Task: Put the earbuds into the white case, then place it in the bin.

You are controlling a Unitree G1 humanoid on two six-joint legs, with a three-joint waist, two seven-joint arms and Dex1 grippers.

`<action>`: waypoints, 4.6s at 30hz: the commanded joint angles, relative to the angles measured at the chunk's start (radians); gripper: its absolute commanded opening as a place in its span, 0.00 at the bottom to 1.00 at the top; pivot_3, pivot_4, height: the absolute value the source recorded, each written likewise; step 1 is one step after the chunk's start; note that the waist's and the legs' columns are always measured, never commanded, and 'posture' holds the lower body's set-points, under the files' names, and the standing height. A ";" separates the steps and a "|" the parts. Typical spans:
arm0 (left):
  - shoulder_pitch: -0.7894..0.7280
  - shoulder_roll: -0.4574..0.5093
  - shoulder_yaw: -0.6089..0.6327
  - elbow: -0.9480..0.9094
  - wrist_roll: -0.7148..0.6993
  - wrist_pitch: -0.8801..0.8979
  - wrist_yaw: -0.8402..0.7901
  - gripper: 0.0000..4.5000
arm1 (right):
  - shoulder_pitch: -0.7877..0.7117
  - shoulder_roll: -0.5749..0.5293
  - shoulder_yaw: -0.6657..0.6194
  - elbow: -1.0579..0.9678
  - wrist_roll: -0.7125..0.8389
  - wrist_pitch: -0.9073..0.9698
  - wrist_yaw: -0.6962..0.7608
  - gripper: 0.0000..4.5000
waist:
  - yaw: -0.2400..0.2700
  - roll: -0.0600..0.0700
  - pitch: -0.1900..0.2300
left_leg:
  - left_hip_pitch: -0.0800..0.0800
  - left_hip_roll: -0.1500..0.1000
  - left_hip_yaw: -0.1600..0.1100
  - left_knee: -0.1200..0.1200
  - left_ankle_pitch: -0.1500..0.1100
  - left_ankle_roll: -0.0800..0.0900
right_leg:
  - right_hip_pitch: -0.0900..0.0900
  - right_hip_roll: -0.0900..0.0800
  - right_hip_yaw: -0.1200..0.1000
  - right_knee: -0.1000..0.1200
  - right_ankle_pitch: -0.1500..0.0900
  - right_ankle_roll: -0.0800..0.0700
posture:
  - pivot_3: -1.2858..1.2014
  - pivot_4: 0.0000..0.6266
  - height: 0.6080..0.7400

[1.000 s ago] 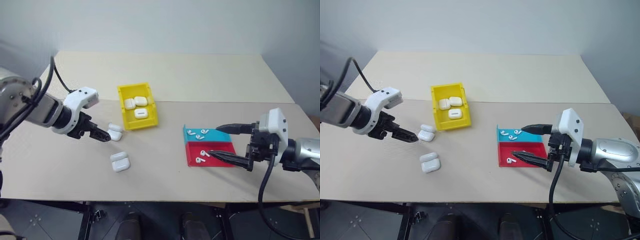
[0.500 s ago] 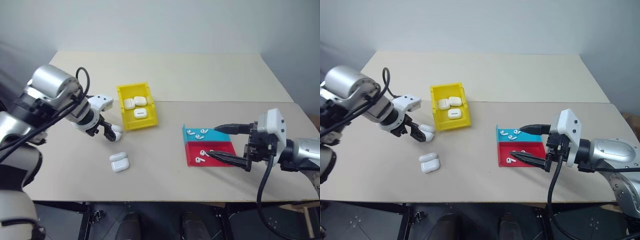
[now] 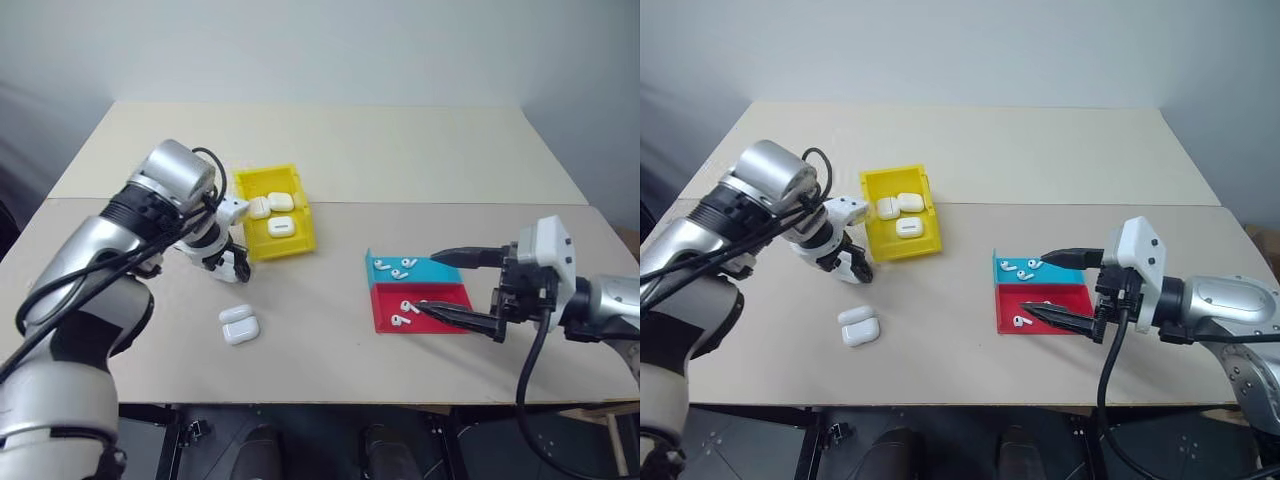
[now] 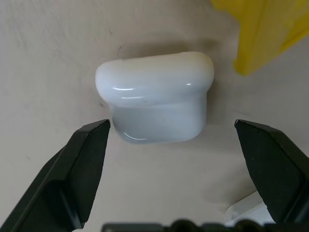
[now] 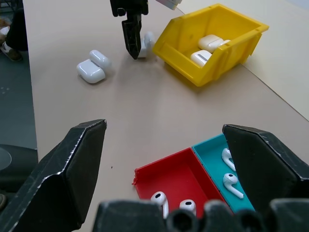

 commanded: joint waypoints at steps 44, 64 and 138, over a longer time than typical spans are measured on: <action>0.044 -0.153 0.210 0.172 0.399 -0.098 -0.144 1.00 | 0.030 -0.014 -0.069 -0.048 0.029 0.001 0.014 0.99 | 0.007 0.000 0.000 | 0.000 0.000 -0.002 0.007 0.000 0.001 | 0.002 0.000 0.000 0.003 0.000 0.000 | 0.52 0.24 1.00; 0.203 0.039 0.364 -0.298 0.366 -0.183 -0.184 0.62 | 0.049 -0.007 -0.071 -0.057 0.025 -0.018 0.018 1.00 | -0.007 0.000 0.000 | -0.002 0.000 -0.002 0.008 -0.001 0.002 | 0.000 0.000 0.000 0.005 0.000 0.001 | 0.52 0.24 1.00; 0.792 -0.130 0.788 -0.963 -0.163 -1.027 -0.697 0.62 | -0.587 -0.129 0.760 0.250 -0.582 0.386 0.182 0.71 | -0.002 0.001 0.000 | 0.005 0.001 -0.002 0.010 -0.003 0.005 | 0.010 0.000 -0.002 -0.001 0.000 0.001 | 0.52 0.24 1.00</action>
